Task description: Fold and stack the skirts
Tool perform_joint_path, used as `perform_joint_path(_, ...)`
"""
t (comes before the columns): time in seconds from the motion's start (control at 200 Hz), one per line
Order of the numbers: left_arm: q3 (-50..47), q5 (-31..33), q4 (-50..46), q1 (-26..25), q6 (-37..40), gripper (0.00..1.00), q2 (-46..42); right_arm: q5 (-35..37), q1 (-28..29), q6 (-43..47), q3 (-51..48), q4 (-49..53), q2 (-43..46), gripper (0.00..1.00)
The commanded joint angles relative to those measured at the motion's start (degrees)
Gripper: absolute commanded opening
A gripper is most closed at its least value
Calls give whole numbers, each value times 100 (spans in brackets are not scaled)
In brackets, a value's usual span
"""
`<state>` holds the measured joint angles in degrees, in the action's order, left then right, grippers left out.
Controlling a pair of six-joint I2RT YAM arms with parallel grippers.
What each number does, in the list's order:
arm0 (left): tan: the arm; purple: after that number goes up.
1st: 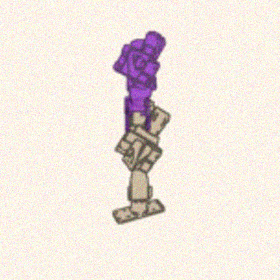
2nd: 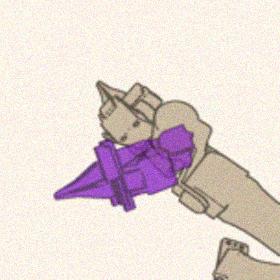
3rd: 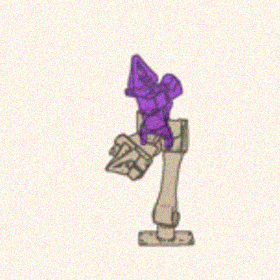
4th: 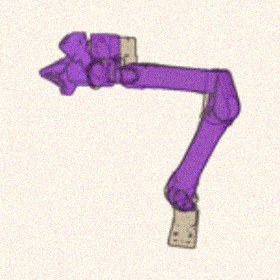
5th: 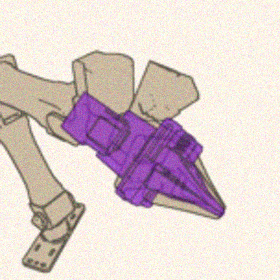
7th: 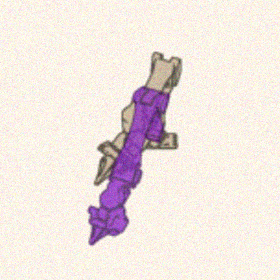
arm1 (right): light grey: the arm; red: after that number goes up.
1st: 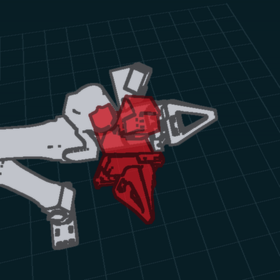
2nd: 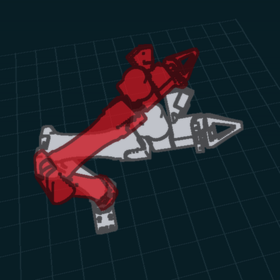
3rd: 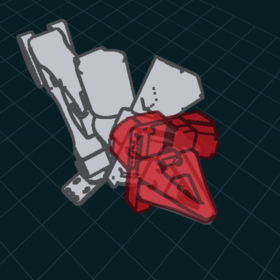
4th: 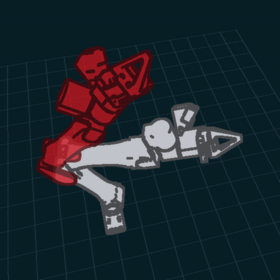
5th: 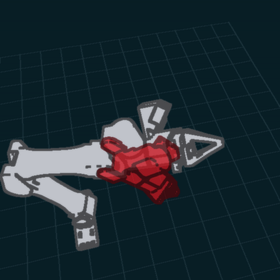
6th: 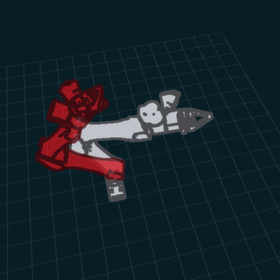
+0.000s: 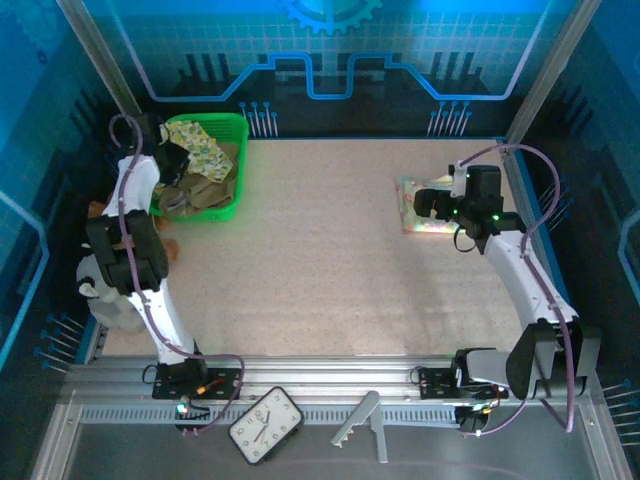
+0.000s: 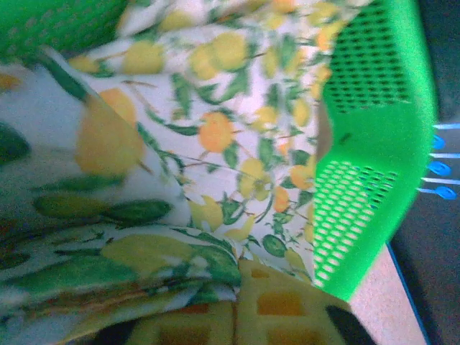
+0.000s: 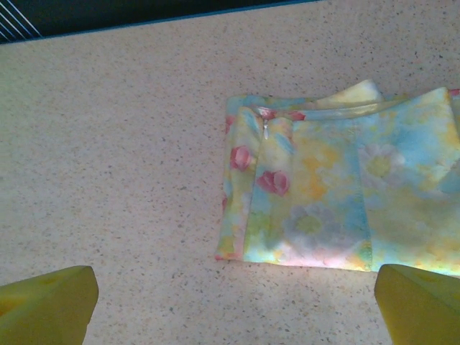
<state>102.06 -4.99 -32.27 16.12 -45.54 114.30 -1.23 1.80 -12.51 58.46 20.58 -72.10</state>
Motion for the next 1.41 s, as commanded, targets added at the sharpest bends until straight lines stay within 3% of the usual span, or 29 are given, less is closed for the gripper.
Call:
perform_joint_path(0.0,443,-333,125,14,642,0,-422,-287,-6,-198,-184,-582,265,100)
perform_joint_path(0.165,457,-349,-37,-144,1088,0,-964,-418,-13,-398,-318,-916,459,100)
perform_joint_path(0.305,448,-828,70,-300,1225,0,-1367,-496,-13,-547,-216,-880,508,100)
perform_joint_path(0.465,1139,-1100,-215,-751,1649,0,-1638,-412,-26,-870,-196,-898,560,100)
perform_joint_path(0.61,1164,-862,-99,-1557,1922,0,-2044,-886,-31,-824,-283,-1096,613,91)
perform_joint_path(0.705,760,-401,81,-2245,2039,0,-2248,-933,-13,-811,-202,-989,542,100)
perform_joint_path(0.875,68,78,481,-3193,1884,0,-2244,-764,8,-929,-168,-937,529,100)
perform_joint_path(0.925,83,77,485,-3370,1764,0,-2150,-1026,11,-890,-166,-987,534,100)
perform_joint_path(1.005,227,160,387,-3623,1646,0,-2031,-2052,51,-541,-155,-1142,492,100)
perform_joint_path(1.07,292,311,345,-3812,1572,0,-1978,-2730,276,-140,-128,-1205,422,100)
perform_joint_path(1.135,297,401,320,-3937,1438,0,-1940,-2855,683,368,-128,-1241,365,100)
perform_joint_path(1.3,137,368,334,-4095,988,0,-1877,-2380,1759,1453,-454,-2088,143,100)
perform_joint_path(1.4,82,312,301,-4151,860,0,-1842,-1455,2479,2564,-567,-2542,-59,100)
